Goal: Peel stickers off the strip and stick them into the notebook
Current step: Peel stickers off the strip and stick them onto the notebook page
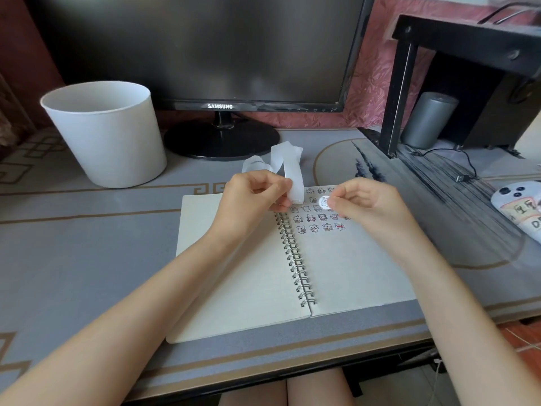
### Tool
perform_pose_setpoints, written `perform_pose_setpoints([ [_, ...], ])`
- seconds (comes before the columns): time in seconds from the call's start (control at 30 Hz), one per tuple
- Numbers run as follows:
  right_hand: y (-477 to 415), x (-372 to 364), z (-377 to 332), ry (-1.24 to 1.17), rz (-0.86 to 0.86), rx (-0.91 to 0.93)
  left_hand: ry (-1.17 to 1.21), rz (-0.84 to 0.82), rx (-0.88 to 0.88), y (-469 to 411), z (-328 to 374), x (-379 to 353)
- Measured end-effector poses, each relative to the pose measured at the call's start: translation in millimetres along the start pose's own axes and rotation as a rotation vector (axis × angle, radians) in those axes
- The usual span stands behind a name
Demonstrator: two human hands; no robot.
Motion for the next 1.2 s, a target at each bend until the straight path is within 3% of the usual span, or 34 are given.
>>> perform_pose_setpoints([
  [0.17,3.8,21.7,26.2,-0.012,-0.017,-0.203,-0.008,0.000,0.004,0.0,-0.3,-0.3],
  [0.37,1.0,29.2,39.8,0.020,-0.010,-0.281,-0.012,-0.003,0.003,0.4,-0.7,-0.5],
  [1.2,-2.2,32.2,42.0,0.119,-0.072,-0.335,-0.024,-0.006,-0.001,0.3,-0.8,-1.1],
])
Point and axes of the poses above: each hand's wrist, its own y-axis away from the middle knuckle, its own x-axis out of the back of the hand, z = x × y, the point moved 7 cm from there along -y, towards the middle knuckle, and after that the axes turned 2 degrees about -x, right-handed, at the moved point
